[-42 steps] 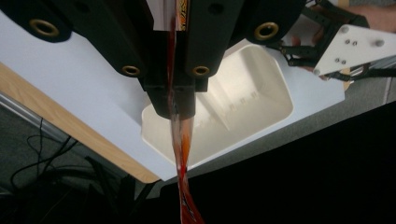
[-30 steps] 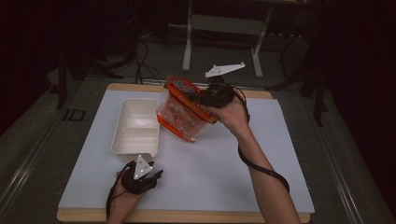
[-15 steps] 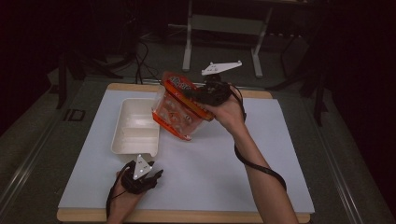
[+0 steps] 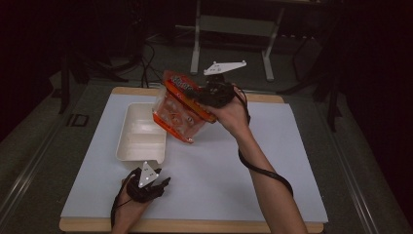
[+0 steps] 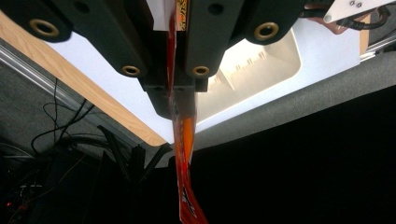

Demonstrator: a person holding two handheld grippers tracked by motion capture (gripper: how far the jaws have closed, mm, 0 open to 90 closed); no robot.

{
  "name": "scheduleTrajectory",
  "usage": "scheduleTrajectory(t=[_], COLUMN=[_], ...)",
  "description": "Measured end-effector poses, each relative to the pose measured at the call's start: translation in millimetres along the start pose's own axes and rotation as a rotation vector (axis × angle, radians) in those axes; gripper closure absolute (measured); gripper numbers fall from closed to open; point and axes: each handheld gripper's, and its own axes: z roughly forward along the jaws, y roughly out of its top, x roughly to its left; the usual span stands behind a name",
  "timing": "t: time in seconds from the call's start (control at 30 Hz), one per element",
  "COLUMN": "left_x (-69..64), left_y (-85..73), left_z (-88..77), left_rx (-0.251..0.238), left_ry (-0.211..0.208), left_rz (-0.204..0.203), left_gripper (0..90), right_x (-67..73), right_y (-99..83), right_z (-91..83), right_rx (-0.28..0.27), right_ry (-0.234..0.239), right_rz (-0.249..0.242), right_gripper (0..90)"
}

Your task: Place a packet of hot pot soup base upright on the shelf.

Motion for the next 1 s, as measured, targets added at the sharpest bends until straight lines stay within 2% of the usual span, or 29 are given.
scheduleTrajectory(t=[0.53,0.87,1.0], left_x=[-0.6,-0.8,-0.8], left_y=[0.4,0.3,0.3], left_z=[0.9,1.1,1.0], left_rx=[0.004,0.004,0.003], left_ry=[-0.004,-0.004,-0.005], left_rz=[-0.002,-0.004,-0.003], left_gripper=[51.7,51.7,51.7], right_x=[-1.2,2.9,5.3], right_y=[6.9,11.9,15.8], right_z=[13.0,18.5,20.6], right_rx=[-0.034,-0.059,-0.087], right_ry=[-0.004,-0.014,-0.019], right_rz=[0.023,0.015,0.009], right_gripper=[90.0,90.0,90.0])
